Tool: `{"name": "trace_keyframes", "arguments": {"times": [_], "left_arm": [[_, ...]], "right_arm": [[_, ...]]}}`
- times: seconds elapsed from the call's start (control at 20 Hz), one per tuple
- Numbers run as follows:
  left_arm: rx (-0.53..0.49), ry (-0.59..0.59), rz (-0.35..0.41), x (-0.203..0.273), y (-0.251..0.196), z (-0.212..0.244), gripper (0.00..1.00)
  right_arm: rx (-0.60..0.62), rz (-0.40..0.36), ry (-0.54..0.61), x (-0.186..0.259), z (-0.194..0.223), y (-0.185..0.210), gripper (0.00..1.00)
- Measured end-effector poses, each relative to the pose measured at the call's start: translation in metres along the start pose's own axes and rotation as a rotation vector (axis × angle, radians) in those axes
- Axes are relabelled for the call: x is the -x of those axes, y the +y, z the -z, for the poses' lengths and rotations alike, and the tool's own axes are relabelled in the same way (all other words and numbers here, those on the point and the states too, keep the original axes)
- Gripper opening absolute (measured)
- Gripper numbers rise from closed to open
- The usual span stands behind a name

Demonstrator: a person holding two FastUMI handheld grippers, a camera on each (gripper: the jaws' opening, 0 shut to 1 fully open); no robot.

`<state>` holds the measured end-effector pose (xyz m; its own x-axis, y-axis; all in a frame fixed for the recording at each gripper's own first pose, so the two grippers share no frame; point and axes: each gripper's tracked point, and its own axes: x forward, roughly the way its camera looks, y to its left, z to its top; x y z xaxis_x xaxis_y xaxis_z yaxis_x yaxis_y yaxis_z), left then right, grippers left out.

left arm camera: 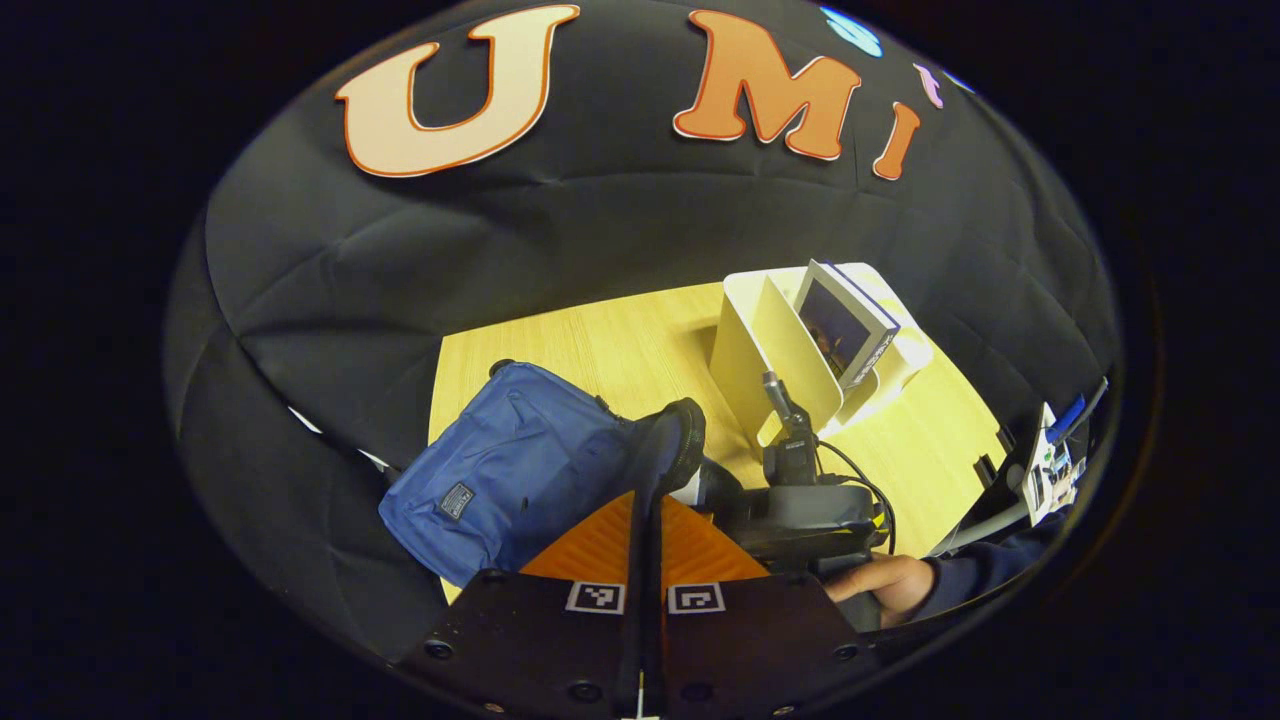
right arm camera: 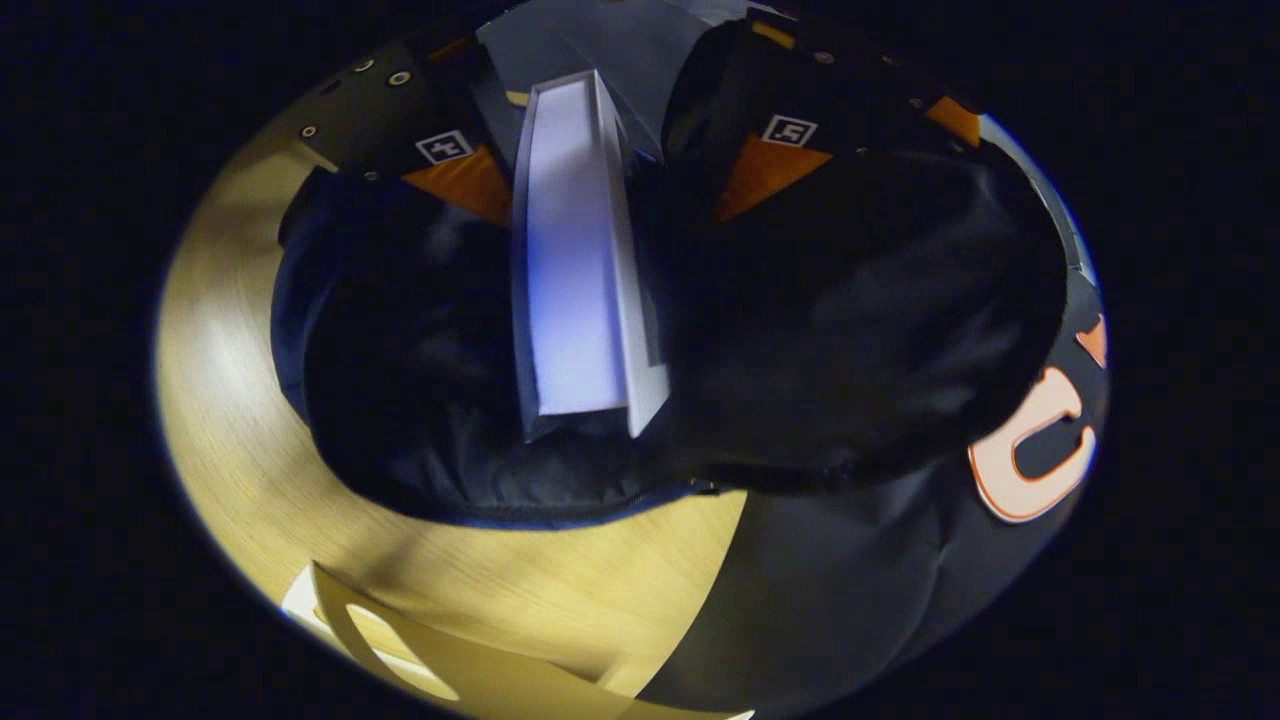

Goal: Open the schoolbag, grab two books from the bookshelf and put them into the schoolbag.

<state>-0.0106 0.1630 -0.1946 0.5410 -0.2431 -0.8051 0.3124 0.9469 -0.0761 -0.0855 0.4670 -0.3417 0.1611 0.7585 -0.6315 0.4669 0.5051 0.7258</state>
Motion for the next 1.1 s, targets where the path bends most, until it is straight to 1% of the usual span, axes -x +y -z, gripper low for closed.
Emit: {"name": "trace_keyframes", "arguments": {"times": [0.05, 0.1, 0.15, 0.3, 0.35, 0.45, 0.6, 0.65, 0.7, 0.75, 0.8, 0.9, 1.0, 1.1], "left_arm": [[-0.001, -0.001, 0.002, 0.000, -0.001, 0.001, 0.02], [0.005, -0.003, 0.000, -0.001, 0.001, 0.002, 0.02], [0.010, -0.001, 0.000, 0.000, 0.001, 0.003, 0.02], [0.025, -0.007, -0.018, -0.001, 0.004, 0.003, 0.02], [0.028, -0.009, -0.018, -0.001, 0.003, 0.002, 0.02], [0.036, -0.011, -0.025, 0.001, 0.003, 0.002, 0.02], [0.045, -0.018, -0.037, 0.001, 0.002, 0.004, 0.02], [0.047, -0.016, -0.040, 0.001, 0.002, 0.004, 0.02], [0.045, -0.015, -0.045, 0.002, 0.002, 0.006, 0.05], [0.048, -0.015, -0.050, 0.001, 0.002, 0.006, 0.01], [0.048, -0.014, -0.054, 0.001, 0.001, 0.007, 0.02], [0.041, -0.013, -0.062, -0.001, -0.001, 0.007, 0.02], [0.027, -0.008, -0.076, -0.003, -0.003, 0.009, 0.01], [0.012, -0.004, -0.085, -0.006, -0.008, 0.008, 0.01]], "right_arm": [[0.008, 0.008, 0.006, 0.006, 0.001, -0.002, 0.92], [0.009, 0.013, 0.020, 0.008, 0.003, -0.002, 0.97], [0.015, 0.008, 0.037, 0.014, 0.007, 0.001, 0.98], [0.058, 0.078, 0.103, 0.032, 0.018, -0.007, 0.99], [0.076, 0.089, 0.117, 0.035, 0.021, -0.009, 0.99], [0.079, 0.081, 0.147, 0.034, 0.026, -0.009, 0.99], [0.078, 0.104, 0.199, 0.048, 0.040, -0.010, 0.99], [0.085, 0.085, 0.194, 0.053, 0.040, -0.006, 0.99], [0.085, 0.065, 0.205, 0.060, 0.042, 0.000, 0.99], [0.083, 0.046, 0.206, 0.072, 0.042, 0.007, 0.99], [0.098, 0.032, 0.192, 0.082, 0.039, 0.012, 0.99], [0.164, 0.049, 0.128, 0.106, 0.025, 0.008, 0.99], [0.257, 0.098, 0.042, 0.135, 0.002, -0.002, 0.98], [0.349, 0.170, -0.045, 0.171, -0.022, -0.016, 0.98]]}}
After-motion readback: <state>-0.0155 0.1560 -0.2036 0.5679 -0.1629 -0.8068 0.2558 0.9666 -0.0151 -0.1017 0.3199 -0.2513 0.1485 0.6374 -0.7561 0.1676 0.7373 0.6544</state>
